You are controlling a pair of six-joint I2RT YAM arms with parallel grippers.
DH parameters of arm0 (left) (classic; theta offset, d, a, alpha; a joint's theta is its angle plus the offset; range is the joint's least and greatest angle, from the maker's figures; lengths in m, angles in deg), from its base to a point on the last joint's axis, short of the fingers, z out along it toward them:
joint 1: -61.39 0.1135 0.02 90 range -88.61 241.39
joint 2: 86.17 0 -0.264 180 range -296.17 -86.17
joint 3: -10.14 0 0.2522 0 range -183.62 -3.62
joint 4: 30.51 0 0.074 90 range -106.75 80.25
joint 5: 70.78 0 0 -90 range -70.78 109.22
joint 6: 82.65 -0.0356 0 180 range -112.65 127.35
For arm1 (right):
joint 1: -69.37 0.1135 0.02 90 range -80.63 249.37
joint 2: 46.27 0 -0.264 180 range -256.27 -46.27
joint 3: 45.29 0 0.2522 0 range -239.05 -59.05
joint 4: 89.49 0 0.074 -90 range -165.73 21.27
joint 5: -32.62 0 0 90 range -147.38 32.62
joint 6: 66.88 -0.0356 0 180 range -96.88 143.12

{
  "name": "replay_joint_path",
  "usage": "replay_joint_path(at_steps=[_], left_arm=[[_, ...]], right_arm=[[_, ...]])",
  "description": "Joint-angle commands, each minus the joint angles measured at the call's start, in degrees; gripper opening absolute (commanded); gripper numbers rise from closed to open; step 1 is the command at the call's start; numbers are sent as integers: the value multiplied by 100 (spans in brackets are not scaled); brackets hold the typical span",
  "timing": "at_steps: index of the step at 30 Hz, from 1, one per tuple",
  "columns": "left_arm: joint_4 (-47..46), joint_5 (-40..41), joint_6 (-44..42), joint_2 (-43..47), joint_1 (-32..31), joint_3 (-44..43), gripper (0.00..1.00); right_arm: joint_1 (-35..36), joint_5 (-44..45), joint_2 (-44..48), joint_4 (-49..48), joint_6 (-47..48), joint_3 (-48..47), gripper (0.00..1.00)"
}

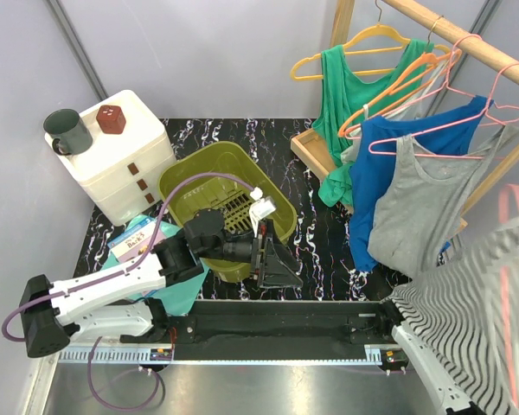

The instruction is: Remove the tank top from the hanger

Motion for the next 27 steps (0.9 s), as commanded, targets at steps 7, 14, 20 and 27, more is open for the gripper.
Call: replay_joint_path(at_steps=[7,14,20,27], left_arm=[[575,1049,-758,1074,-58,-265,82],[1068,3018,-1110,2622,-58,148,88],[1374,2879,-1111,1889,-66,-482,82],[1850,3739,-961,1516,-444,-625,66]], right_arm=[[-364,-2991,-727,1261,262,2788,0],[-584,-4214,-252,-468,-536,4966,0],[-734,-4611,-6,-1111,-818,5620,0],[-734,-4234,126,-1367,-1046,5489,0]])
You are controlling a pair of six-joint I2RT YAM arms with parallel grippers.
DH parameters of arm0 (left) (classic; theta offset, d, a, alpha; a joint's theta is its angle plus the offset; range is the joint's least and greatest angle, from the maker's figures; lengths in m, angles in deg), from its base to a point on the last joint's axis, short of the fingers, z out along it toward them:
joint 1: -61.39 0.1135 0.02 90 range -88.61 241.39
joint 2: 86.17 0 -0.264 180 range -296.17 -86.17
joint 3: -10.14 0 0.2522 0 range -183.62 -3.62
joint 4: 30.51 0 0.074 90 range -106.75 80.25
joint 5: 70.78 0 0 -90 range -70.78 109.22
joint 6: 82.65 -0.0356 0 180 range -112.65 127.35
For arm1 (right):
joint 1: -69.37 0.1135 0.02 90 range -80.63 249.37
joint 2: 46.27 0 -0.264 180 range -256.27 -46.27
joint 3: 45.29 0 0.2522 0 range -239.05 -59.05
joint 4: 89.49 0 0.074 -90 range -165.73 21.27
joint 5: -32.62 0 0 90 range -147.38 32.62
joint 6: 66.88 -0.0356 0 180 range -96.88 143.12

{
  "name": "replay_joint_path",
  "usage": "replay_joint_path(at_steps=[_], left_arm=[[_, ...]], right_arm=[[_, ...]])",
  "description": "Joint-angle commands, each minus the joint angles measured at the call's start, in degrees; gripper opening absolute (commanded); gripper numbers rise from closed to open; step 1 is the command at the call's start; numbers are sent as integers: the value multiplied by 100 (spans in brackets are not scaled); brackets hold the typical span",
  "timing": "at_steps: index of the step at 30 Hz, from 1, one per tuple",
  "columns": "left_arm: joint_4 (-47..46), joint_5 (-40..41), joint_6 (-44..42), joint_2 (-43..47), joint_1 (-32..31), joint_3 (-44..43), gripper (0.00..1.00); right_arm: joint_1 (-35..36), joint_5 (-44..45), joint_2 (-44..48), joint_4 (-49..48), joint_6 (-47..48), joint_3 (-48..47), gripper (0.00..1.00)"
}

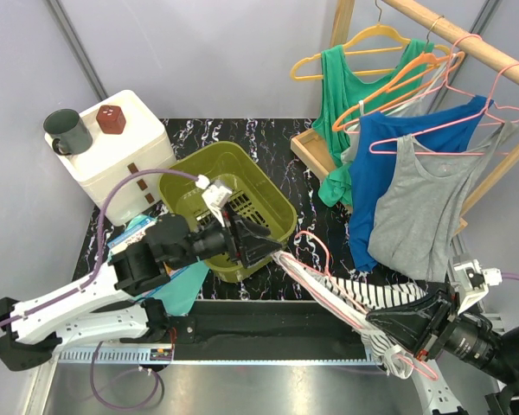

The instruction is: Remove the tank top from the hanger

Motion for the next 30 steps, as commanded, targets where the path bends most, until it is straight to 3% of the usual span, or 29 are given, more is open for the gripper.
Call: replay_joint_path(at_steps=[1,11,15,18,25,30], left_arm=[[206,793,-37,133,-380,-72,66],[127,750,51,150,-487,33,72],[127,1039,25,458,-487,139,82],[127,1006,-10,468,-487,104,84],[504,864,-72,-420,-487,-466,68],[839,1312,-90,-816,-487,-792,65]], right_arm=[[-30,57,45,-681,-255,-153,0],[-30,391,115,-857,-326,-91,0],[-30,523,133,-874,-299,14,0],[-30,681,124,-945,-273,111,0],[-30,866,116,-1375,-405,365,0],[-30,875,107,-1498,-458,374,0]])
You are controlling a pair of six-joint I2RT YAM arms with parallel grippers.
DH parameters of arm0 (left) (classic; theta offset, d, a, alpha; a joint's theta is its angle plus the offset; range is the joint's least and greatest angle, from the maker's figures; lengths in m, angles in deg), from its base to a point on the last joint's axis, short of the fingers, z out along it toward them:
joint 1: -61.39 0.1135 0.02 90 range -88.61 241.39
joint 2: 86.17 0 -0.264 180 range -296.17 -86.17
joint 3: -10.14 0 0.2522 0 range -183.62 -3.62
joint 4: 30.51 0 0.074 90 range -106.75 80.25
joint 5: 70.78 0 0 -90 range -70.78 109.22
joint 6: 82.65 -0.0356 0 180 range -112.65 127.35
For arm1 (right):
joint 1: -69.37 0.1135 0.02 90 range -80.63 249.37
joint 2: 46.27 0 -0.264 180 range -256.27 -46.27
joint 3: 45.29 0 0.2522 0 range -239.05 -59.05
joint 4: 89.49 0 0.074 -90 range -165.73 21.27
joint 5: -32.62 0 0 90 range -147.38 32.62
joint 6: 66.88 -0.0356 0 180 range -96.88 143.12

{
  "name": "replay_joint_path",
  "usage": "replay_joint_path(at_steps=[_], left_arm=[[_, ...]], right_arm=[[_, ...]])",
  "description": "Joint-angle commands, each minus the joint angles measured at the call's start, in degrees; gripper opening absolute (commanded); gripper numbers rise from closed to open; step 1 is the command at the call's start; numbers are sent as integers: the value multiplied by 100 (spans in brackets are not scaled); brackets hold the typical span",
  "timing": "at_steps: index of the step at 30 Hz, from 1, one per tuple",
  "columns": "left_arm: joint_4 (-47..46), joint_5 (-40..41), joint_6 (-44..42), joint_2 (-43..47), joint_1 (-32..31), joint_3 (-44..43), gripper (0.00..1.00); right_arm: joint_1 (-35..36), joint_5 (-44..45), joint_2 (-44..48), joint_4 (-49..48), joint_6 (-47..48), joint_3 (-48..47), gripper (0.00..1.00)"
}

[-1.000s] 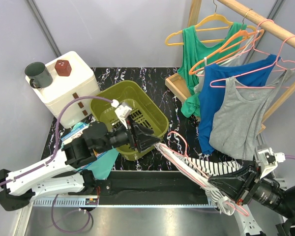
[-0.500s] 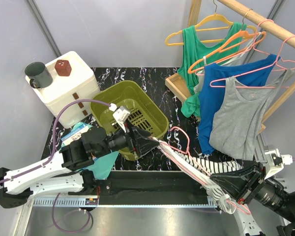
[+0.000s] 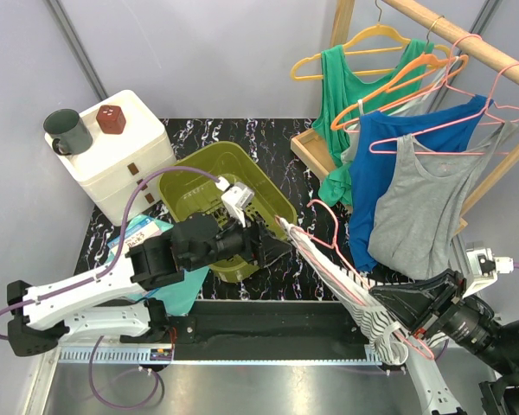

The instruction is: Remove the tank top from the hanger

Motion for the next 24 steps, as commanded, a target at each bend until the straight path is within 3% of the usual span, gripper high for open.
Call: replay_joint_path(at_steps=[1,13,18,24], left_arm=[[185,460,-107,-217,-22,-552,65],[273,645,-362,-912,-13,-1387,64],[440,575,-485,-1158,321,-1598,53],[467,250,-687,-1018,611,-1739,68]], right_arm=[[-20,71,6,-609,-84,-30,0],[-20,36,24,-688,-57,40,0],[-20,79,103,-1099,-242,329,0],[-19,317,217,-2067,-436,1155,0]])
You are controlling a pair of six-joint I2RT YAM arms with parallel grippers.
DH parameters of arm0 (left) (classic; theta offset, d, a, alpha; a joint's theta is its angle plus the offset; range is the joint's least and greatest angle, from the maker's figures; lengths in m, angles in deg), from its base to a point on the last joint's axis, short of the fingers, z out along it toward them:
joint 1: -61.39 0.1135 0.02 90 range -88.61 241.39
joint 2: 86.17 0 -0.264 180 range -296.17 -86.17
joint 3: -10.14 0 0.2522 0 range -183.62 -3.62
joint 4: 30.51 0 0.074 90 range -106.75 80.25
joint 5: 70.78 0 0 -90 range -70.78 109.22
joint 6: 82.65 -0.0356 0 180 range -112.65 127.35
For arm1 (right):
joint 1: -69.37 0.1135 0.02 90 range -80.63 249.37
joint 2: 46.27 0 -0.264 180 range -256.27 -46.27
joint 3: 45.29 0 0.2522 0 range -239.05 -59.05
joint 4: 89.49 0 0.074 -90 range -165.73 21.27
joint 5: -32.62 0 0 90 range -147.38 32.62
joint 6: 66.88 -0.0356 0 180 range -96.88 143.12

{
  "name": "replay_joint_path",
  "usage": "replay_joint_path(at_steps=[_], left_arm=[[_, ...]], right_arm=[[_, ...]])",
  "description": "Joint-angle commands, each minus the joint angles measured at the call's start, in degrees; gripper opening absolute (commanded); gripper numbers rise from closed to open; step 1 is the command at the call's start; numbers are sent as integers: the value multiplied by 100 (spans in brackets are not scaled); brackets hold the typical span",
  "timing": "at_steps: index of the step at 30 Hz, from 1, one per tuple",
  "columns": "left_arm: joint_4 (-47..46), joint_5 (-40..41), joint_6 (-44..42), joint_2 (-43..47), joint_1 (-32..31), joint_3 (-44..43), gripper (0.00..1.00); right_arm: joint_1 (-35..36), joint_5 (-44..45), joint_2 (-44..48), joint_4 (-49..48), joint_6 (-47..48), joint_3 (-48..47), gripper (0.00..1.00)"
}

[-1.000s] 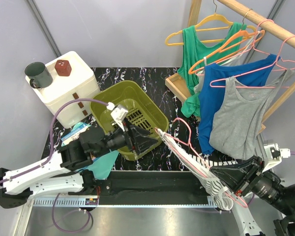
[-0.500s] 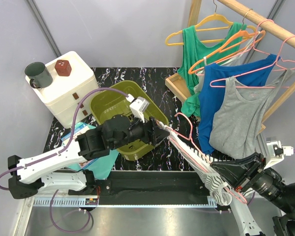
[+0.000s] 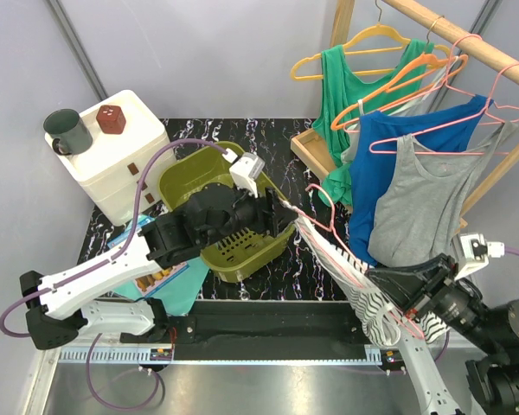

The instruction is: Remove the tank top from the hanger

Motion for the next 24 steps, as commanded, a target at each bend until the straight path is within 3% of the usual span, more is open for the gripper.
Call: replay_joint_path(at_steps=[1,7,10,13,17,24], left_arm=[[-97,-231,-270,221,133,-360,71],[-105,-661,-410,406,150,-343,84],[-614,-1574,-490,398,150,-307,84],[-983,-2391,-34,196,150,-579,82],[-2308,-3446,530,-15,142,-545,86],[-2162,-2570,-102,55,142,-922,88]], right_arm=[[-20,299,20,-1171,-158,474,0],[-28,431,-76,-1892,-325,826,0],[-20,406,-146,-2060,-255,862,0],[-20,405,-156,-2261,-167,967,0],[-20,397,-155,-2771,-272,1362,0],[-11,362,-208,-2869,-342,1609,0]])
